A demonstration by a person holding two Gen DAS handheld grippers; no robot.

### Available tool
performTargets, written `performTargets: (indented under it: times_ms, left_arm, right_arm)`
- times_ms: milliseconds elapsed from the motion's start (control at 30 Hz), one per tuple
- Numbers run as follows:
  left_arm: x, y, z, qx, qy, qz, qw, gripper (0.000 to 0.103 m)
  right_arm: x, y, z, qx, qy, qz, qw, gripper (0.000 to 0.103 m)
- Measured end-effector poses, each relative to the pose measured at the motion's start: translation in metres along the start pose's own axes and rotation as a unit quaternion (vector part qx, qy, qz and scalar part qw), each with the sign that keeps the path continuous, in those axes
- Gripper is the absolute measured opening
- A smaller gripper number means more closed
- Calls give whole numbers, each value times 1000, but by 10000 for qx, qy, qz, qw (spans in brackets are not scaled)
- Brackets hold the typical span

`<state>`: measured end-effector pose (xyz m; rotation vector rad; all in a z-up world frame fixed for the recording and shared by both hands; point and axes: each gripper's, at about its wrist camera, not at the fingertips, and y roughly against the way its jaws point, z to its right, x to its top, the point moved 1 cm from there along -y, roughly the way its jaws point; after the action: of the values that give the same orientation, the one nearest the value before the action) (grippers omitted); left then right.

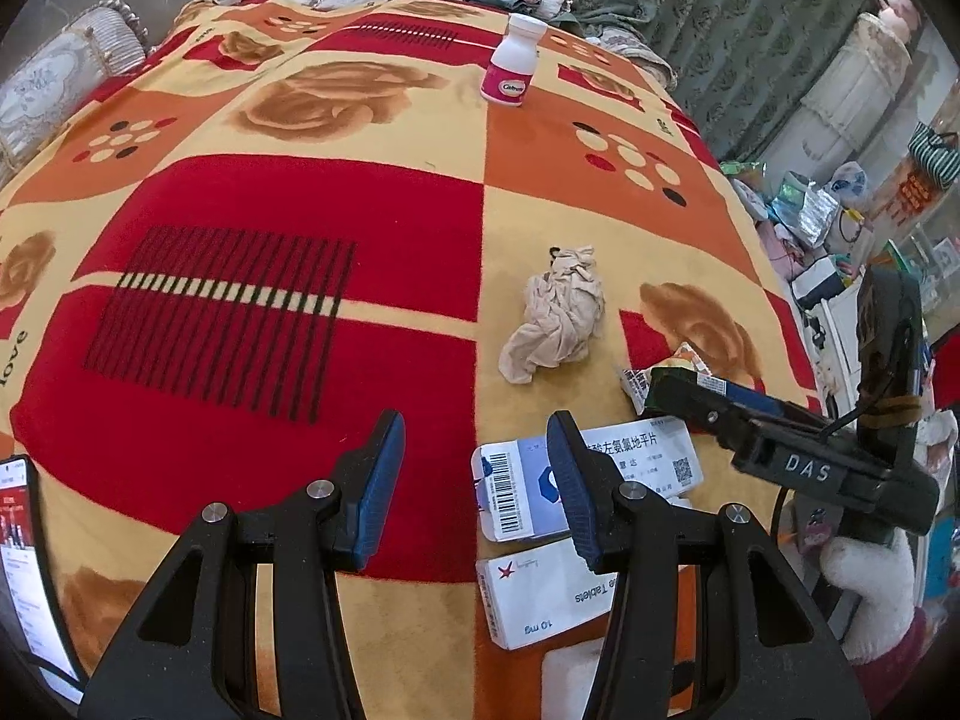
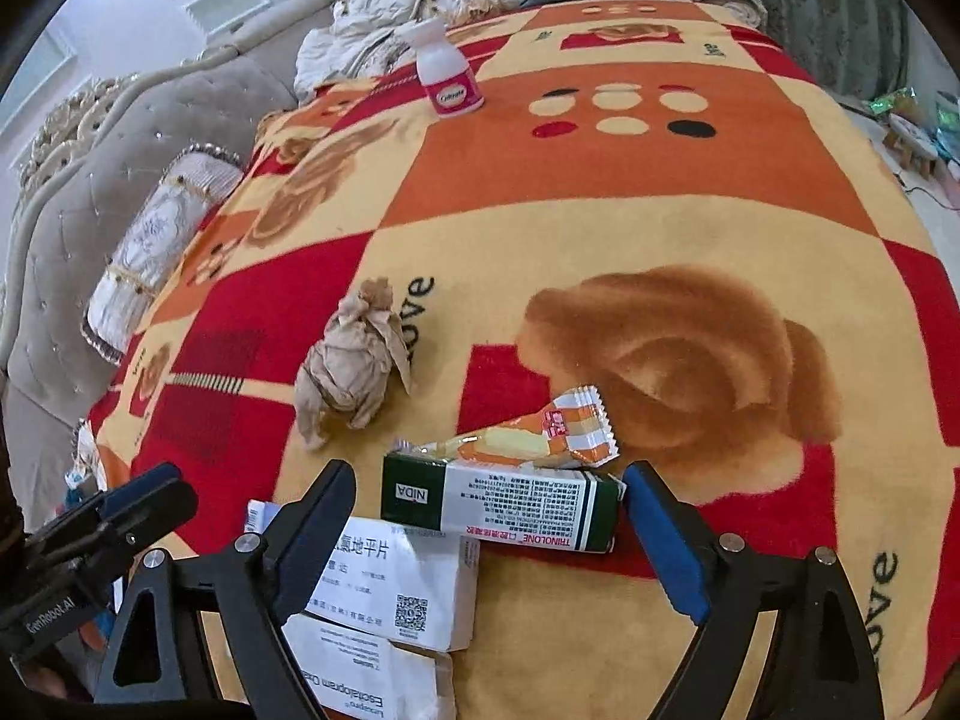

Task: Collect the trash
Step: 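Grasp the crumpled beige paper with the left tool while the right grasps the green Trinolone box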

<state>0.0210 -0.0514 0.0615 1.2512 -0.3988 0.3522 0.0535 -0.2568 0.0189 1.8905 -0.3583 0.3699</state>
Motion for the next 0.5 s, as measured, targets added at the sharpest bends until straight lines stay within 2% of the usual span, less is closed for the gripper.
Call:
performTargets:
  times_ms: [100, 200, 367, 433, 500]
  left_arm:
    - [2, -2, 1, -3, -16, 10, 10000, 48]
    - [7, -5, 6, -54, -20, 52, 10000, 48]
    - [20, -19, 19, -242, -114, 130, 9996, 48]
    - [28, -30, 27, -338, -233, 103, 9991, 55]
    - [35, -44, 36, -306, -390, 47, 9988, 56]
  right_arm:
    - [-2, -3, 2, 18, 1, -9, 10000, 88]
    - [-3, -3, 3, 45, 82, 19, 10000, 77]
    - [-8, 18, 4, 85, 252, 342, 9991, 76]
    - [-12, 27, 7, 86, 283, 404, 9987, 76]
    - [-16, 37, 12, 87, 286, 462, 9985, 76]
